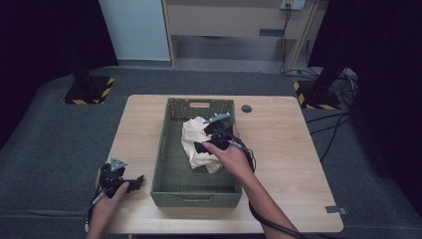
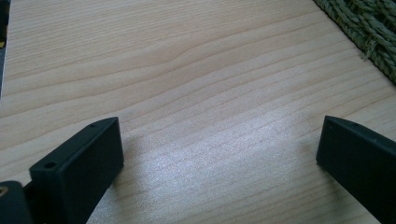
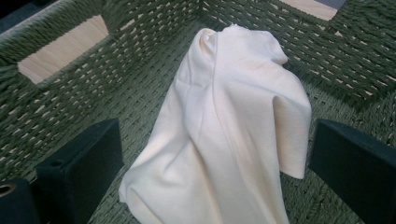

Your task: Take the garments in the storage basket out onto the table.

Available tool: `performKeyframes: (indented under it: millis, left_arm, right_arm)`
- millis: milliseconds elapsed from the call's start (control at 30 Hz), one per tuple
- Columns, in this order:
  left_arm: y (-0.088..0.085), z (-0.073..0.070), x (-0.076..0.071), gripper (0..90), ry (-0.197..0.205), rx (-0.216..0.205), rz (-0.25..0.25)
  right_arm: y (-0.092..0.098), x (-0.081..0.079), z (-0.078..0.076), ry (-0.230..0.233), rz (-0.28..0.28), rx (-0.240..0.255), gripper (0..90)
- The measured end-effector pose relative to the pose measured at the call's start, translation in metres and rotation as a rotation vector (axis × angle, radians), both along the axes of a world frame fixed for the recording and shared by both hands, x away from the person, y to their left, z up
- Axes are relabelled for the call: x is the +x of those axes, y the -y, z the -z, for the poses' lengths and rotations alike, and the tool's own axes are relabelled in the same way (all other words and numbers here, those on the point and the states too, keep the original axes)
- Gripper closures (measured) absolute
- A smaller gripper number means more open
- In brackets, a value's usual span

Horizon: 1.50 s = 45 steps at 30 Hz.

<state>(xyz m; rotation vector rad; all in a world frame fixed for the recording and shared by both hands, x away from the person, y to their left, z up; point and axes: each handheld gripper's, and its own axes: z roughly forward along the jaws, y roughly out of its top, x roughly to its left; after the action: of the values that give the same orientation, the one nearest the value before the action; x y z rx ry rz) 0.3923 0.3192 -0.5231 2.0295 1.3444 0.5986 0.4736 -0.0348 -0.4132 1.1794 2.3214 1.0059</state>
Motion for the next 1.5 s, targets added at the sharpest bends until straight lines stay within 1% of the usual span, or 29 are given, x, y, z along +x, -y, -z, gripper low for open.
performKeyframes:
  millis: [100,200,300,533,633,733,967,1167,1267,1367,1500]
  left_arm:
    - [0.0,0.0,0.0,0.0,0.0,0.0,0.0]
    - [0.0,0.0,0.0,0.0,0.0,0.0,0.0]
    - [0.0,0.0,0.0,0.0,0.0,0.0,0.0]
    - [0.0,0.0,0.0,0.0,0.0,0.0,0.0]
    - [0.0,0.0,0.0,0.0,0.0,0.0,0.001]
    - [0.0,0.0,0.0,0.0,0.0,0.0,0.002]
    - [0.0,0.0,0.0,0.0,0.0,0.0,0.002]
    - [0.0,0.0,0.0,0.0,0.0,0.0,0.002]
    - [0.0,0.0,0.0,0.0,0.0,0.0,0.002]
    - [0.0,0.0,0.0,0.0,0.0,0.001,0.002]
    - [0.0,0.0,0.0,0.0,0.0,0.0,0.002]
  right_arm:
    - [0.0,0.002,0.002,-0.006,0.013,-0.002,3.3]
    - [0.0,0.004,0.005,-0.012,0.016,-0.011,3.3]
    - [-0.002,0.007,0.008,-0.022,0.019,-0.008,3.3]
    - [-0.009,0.017,0.016,-0.042,0.036,-0.014,3.2]
    - [-0.013,0.021,0.021,-0.048,0.036,-0.019,3.1]
    - [-0.014,0.024,0.025,-0.044,0.055,-0.014,3.4]
    - [-0.015,0.033,0.036,-0.064,0.072,-0.027,3.1]
    - [-0.018,0.038,0.045,-0.09,0.08,-0.034,2.7]
    - [-0.018,0.042,0.048,-0.092,0.085,-0.042,2.8]
    - [-0.019,0.045,0.051,-0.099,0.087,-0.039,2.9]
    - [-0.019,0.051,0.056,-0.122,0.096,-0.046,3.3]
